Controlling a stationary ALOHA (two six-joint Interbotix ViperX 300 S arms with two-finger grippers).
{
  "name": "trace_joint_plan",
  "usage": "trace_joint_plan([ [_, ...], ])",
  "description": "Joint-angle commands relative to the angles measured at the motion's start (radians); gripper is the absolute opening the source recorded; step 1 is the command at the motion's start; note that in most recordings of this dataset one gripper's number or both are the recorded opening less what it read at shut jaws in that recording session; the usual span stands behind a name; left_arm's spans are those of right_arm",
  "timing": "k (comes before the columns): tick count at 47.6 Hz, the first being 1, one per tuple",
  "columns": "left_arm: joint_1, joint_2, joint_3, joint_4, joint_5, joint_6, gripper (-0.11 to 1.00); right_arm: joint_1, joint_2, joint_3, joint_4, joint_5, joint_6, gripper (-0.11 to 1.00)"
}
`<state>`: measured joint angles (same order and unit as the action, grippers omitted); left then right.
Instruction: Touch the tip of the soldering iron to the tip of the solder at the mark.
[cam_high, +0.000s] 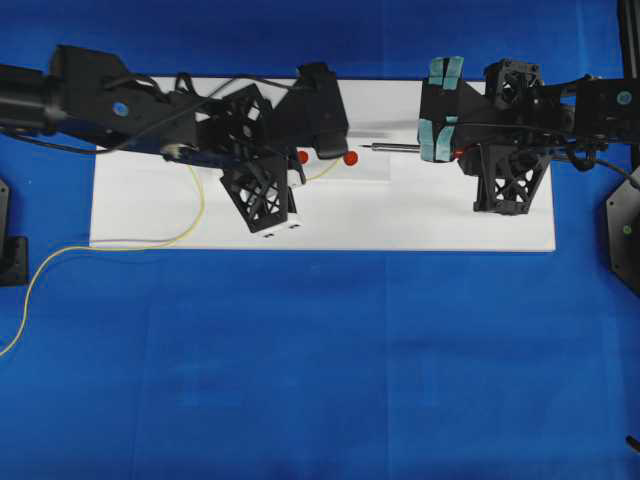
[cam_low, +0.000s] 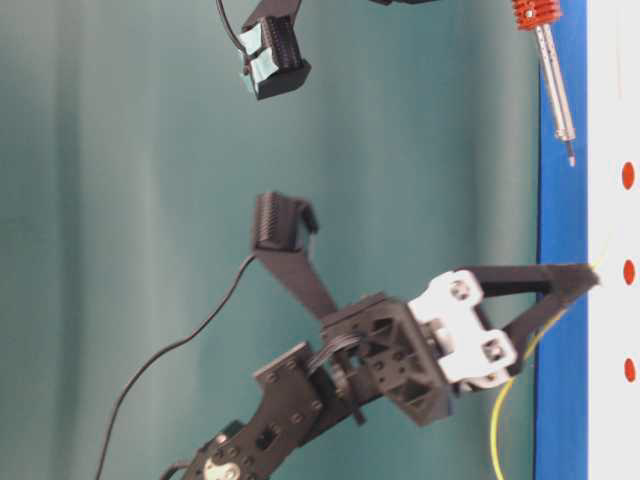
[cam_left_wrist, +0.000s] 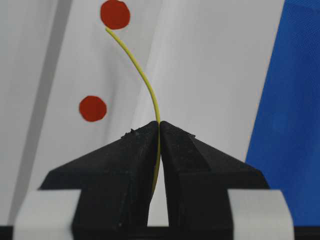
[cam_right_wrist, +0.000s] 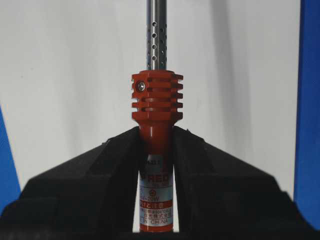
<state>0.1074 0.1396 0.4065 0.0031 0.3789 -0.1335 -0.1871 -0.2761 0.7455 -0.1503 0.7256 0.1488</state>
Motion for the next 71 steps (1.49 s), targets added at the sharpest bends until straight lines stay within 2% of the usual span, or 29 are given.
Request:
trace_joint_plan([
  [1,-0.005,-0.005,-0.032,0.002,-0.012,0.0,0.02,0.002,-0.012,-0.008,-0.006,-0.014,-0.003,0.06],
  [33,-0.005,0.023,-0.028,0.0,-0.028,-0.003,0.02,0.002,-0.003,0.006,-0.005,-0.032,-0.003,0.06],
  [71,-0.005,0.023,-0.026,0.002,-0.023,-0.002,0.02,0.009,0.114,-0.023,0.0,-0.078,-0.006,0.06],
])
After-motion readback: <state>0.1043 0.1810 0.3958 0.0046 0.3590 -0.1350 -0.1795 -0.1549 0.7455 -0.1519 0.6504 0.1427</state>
